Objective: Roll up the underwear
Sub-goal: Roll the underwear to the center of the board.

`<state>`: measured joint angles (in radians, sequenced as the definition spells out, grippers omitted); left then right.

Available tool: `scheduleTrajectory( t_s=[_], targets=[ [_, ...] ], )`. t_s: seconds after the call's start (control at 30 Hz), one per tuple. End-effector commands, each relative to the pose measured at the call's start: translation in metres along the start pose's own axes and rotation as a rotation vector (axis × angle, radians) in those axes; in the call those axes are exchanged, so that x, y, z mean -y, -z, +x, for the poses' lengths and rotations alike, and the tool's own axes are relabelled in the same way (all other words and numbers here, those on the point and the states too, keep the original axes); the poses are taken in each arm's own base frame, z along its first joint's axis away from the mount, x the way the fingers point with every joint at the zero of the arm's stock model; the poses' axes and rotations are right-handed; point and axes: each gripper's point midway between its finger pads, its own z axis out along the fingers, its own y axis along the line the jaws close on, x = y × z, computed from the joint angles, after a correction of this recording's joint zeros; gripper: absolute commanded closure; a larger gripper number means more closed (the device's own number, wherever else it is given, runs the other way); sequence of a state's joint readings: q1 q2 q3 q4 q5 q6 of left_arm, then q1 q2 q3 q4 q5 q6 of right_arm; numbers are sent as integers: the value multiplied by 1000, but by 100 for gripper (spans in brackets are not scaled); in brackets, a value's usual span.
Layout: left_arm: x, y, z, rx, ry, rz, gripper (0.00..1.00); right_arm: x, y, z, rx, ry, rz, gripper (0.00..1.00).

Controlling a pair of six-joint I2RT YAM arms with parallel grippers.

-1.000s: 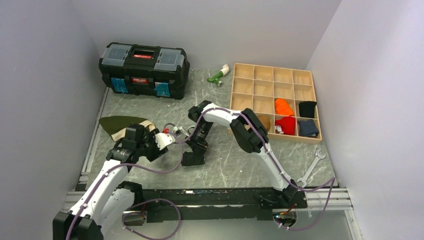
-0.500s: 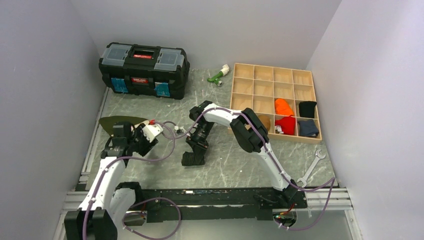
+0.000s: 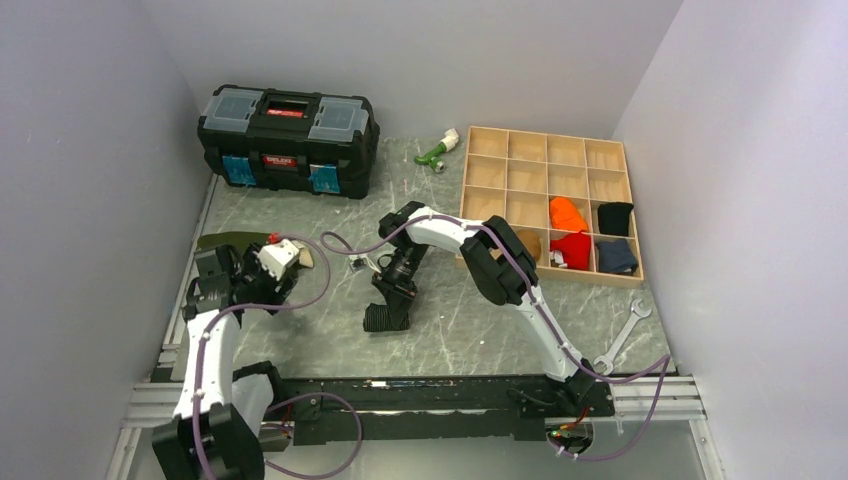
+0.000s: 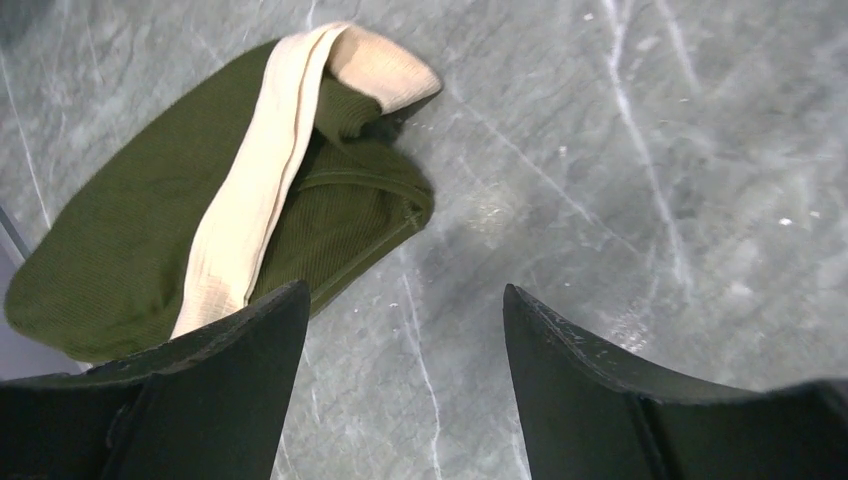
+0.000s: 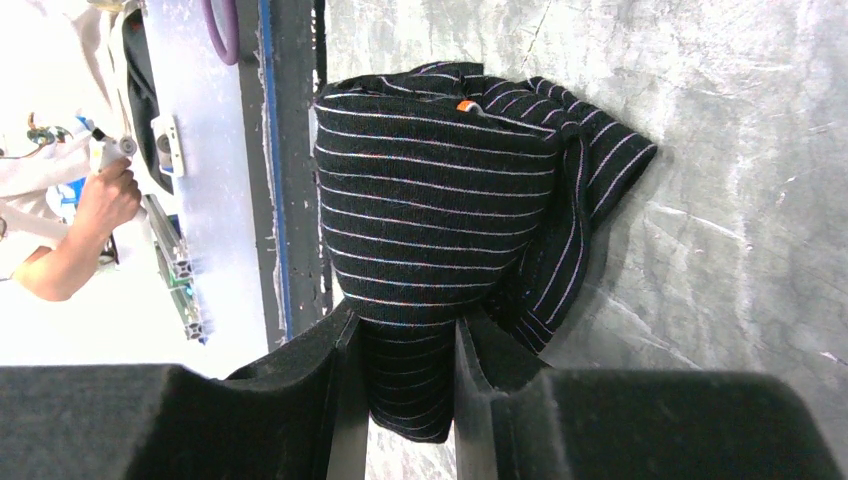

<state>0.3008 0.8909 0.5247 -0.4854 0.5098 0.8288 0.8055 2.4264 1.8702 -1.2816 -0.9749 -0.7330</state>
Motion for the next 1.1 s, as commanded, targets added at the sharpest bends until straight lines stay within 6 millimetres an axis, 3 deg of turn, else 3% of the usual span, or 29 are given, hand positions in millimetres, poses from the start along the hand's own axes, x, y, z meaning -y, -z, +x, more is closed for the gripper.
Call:
scheduleTrajectory(
  t_s=[0.0, 0.23, 0.43, 0.63, 1.07],
  targets=[
    [28, 20, -34, 164, -143, 117, 24, 41, -3, 37, -159, 28, 137, 100],
    [79, 34, -35, 200, -228, 288, 28, 42, -2, 35, -157, 31, 142, 100],
    [108, 40, -39, 203, -302, 358, 30, 42, -3, 35, -160, 28, 140, 100],
    [134, 27, -58, 182, -410, 393, 23, 40, -1, 35, -158, 31, 148, 100],
    [211, 1, -109, 144, -670, 530, 21, 42, -3, 37, -164, 25, 143, 100]
  ],
)
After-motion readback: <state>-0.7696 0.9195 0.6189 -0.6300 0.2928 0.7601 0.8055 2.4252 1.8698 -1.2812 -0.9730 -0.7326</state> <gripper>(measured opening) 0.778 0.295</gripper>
